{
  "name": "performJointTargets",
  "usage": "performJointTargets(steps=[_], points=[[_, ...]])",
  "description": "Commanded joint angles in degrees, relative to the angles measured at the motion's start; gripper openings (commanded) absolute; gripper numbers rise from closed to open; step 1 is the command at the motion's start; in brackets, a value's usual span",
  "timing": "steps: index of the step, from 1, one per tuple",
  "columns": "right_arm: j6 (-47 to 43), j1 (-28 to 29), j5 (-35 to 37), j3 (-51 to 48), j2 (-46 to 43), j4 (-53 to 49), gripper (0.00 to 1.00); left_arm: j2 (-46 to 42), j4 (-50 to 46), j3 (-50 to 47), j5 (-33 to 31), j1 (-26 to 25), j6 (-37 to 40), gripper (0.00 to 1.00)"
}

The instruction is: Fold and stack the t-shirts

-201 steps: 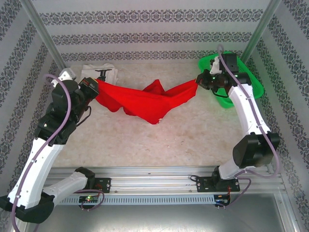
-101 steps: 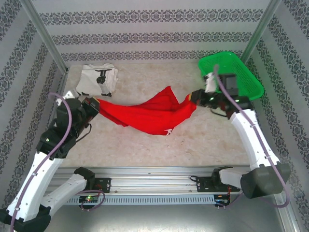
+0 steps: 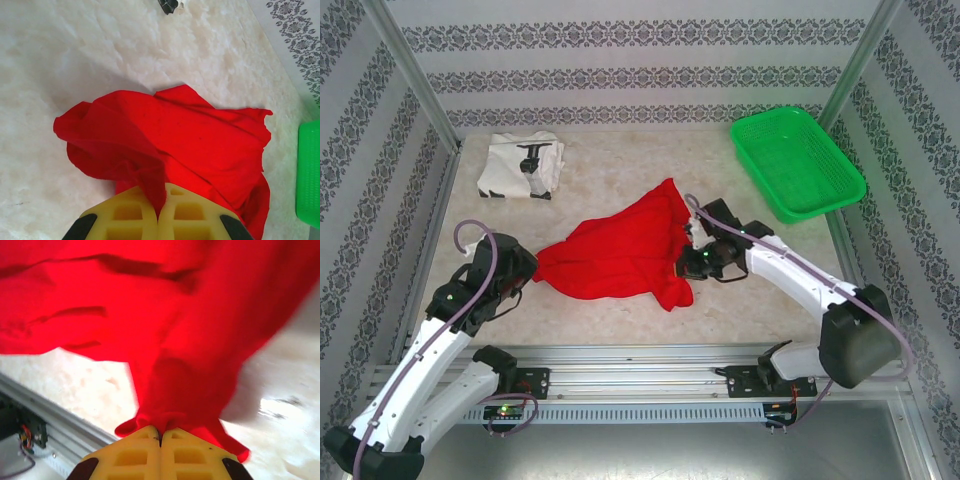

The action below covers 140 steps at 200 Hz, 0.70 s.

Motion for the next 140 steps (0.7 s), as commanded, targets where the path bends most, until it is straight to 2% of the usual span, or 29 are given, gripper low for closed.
performJointTargets(steps=[1,37,67,90,114,127,134,140], points=[[3.3,-4.0,2.0,-5.4,-5.3,-3.5,0.00,-0.7,0.0,-1.7,0.9,0.5,-1.1,0.00],[4.0,-3.9,-2.1,-8.7,-7.0,-1.3,0.01,-0.4,2.5,-4.0,1.5,0.6,-1.4,0.00],[4.8,-2.9,-6.9,-2.0,-4.9,1.7,0.01,2.7,6.1,-3.7,3.0,0.6,-0.1,0.00],[5.0,3.0,-8.5,6.9,-1.0,-0.2,0.01,5.5,6.8,-2.1,2.4,0.6,1.7,0.00],[6.8,9.8,-10.1,10.9,4.4,0.1,0.01,6.6,8.7,-2.6,2.6,1.0,2.1,0.00],[5.4,13.0,-9.7,11.5,7.6,-1.5,0.05,7.0,8.6,-2.8,2.7,1.2,2.4,0.00],[5.3,14.1,-9.8,11.3,9.2,-2.0,0.11,6.8,8.6,-3.1,2.8,1.3,2.5,0.00],[5.4,14.9,-10.7,10.6,10.4,-2.1,0.21,6.7,8.6,-3.5,2.9,1.5,2.6,0.00]])
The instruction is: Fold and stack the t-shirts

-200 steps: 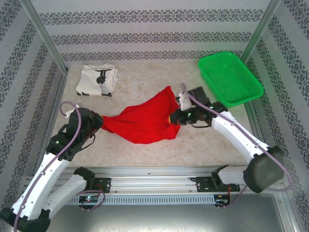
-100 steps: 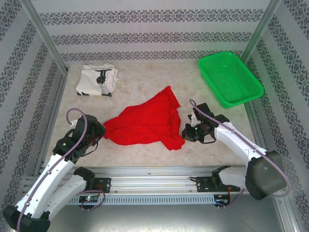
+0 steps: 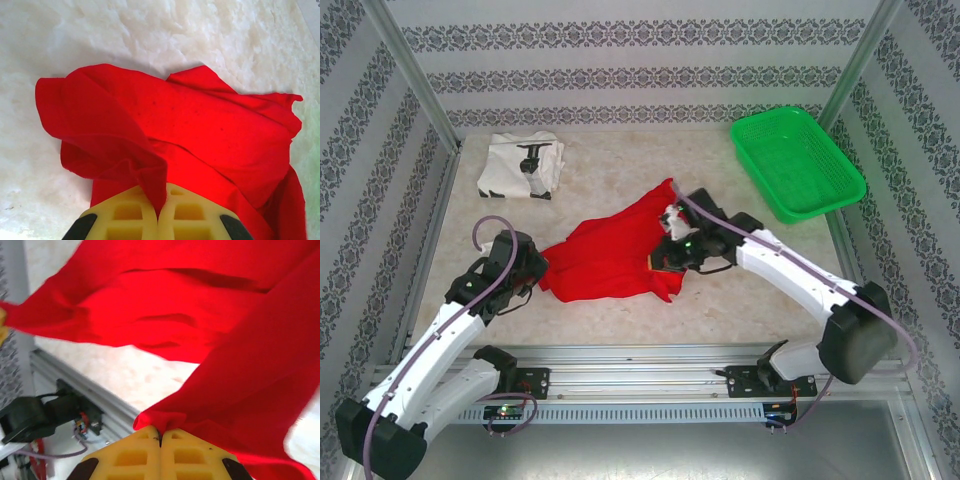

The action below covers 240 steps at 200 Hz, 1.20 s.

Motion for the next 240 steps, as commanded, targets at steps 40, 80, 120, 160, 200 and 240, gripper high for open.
performJointTargets(steps=[40,80,120,160,200,240], points=[[-1.2,5.5,-1.1,-3.8,0.8,-5.4,0.59,-1.1,0.9,-1.8,1.3,1.7,2.7,0.00],[-0.5,-0.7,3.7,-8.9,-8.2,-9.8,0.61,-1.6,0.5,-2.3,1.9,1.8,3.8,0.00],[0.9,0.8,4.6,-15.1,-7.0,-10.1,0.58,-1.5,2.0,-2.5,3.1,1.8,4.3,0.00],[2.8,2.5,5.8,-20.4,-5.4,-4.2,0.54,-1.4,4.4,-3.1,4.9,1.7,5.5,0.00],[5.0,3.3,7.4,-20.9,-1.3,1.2,0.48,-1.5,4.9,-3.1,5.6,1.8,6.5,0.00],[7.5,5.1,6.8,-21.2,3.7,6.8,0.47,-1.7,5.2,-3.4,6.0,1.8,7.0,0.00]])
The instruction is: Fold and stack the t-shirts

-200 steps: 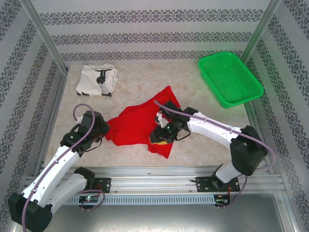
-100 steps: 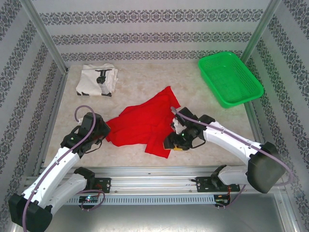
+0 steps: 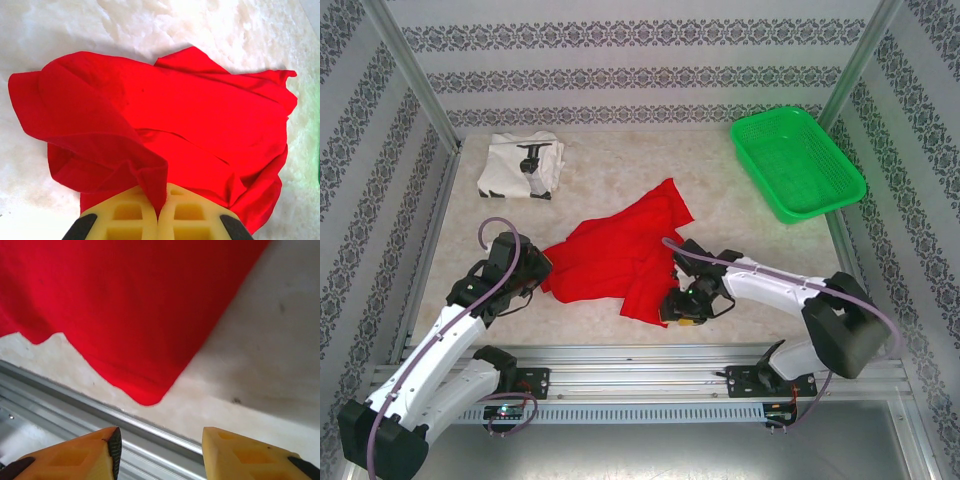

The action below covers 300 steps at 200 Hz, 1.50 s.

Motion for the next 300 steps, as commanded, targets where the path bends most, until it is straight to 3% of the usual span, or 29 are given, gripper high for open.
performJointTargets(steps=[1,42,75,95,153,170,193,217,236,248,270,300], points=[[2.5,1.2,0.8,-0.6,2.4,4.5,0.47,-0.8,2.0,-0.7,0.8,0.7,1.8,0.00],[4.6,2.3,2.3,1.1,7.0,8.1,0.41,-1.3,1.6,-0.8,0.9,0.8,2.8,0.00],[4.0,0.9,6.9,2.5,9.2,6.4,0.11,-2.5,0.6,-0.6,0.6,1.3,3.2,0.00],[1.5,-1.4,11.5,3.9,5.0,0.8,0.01,-3.7,-0.8,-0.2,0.4,1.9,3.9,0.00],[-11.4,-15.0,17.6,5.4,-10.4,-18.3,0.00,-6.0,-2.3,-0.6,0.1,2.2,4.4,0.00],[-11.4,-18.0,16.2,4.9,-13.2,-18.1,0.00,-6.2,-2.0,-0.9,-0.1,2.2,4.2,0.00],[-10.0,-21.5,20.6,6.7,-12.0,-21.8,0.00,-5.9,-1.5,-0.9,-0.2,2.2,3.9,0.00],[-8.2,-25.2,19.8,3.9,-11.6,-20.1,0.04,-5.3,-0.7,-1.1,0.3,2.2,3.6,0.00],[-7.4,-26.7,19.2,2.1,-11.1,-18.8,0.26,-5.0,-0.2,-1.3,0.5,2.2,3.4,0.00],[-7.4,-26.3,18.3,2.3,-12.2,-18.0,0.33,-4.7,0.4,-1.4,1.1,2.2,3.3,0.00],[-6.8,-23.2,18.3,3.0,-16.9,-18.0,0.47,-3.3,1.0,-0.8,2.6,2.2,4.2,0.00],[-5.4,-14.9,14.4,2.9,-18.4,-17.3,0.50,-2.5,2.6,-1.4,3.6,2.2,4.3,0.00]])
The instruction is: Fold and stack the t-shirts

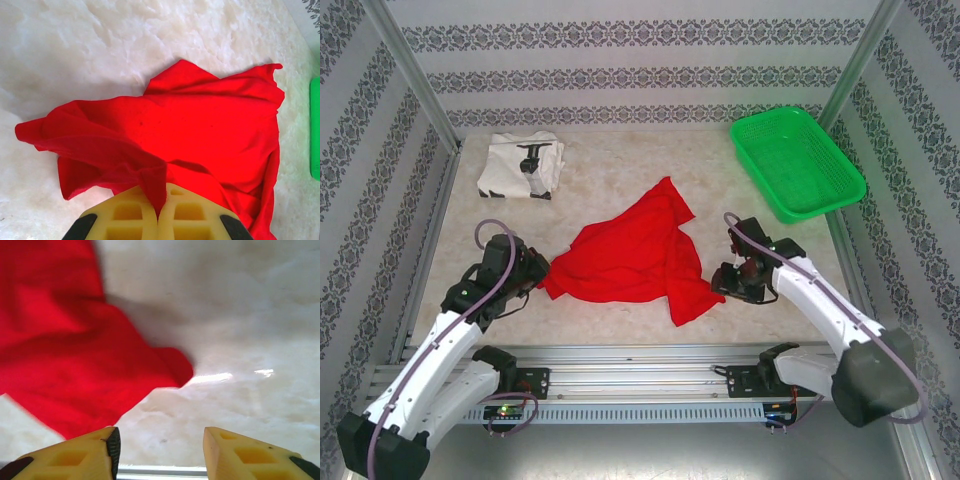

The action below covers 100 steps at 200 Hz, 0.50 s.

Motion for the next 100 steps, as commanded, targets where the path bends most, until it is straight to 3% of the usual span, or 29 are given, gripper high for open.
performJointTargets(steps=[1,31,100], points=[[1.9,5.9,-3.0,0.3,-0.5,0.4,0.50,0.3,2.7,-1.0,1.3,0.7,1.5,0.00],[3.6,16.0,-0.5,0.5,5.5,2.1,0.47,1.0,4.1,-1.5,2.1,0.7,1.6,0.00],[2.2,21.0,2.5,3.6,19.5,6.9,0.36,0.9,4.6,-1.9,2.2,0.7,1.6,0.00]])
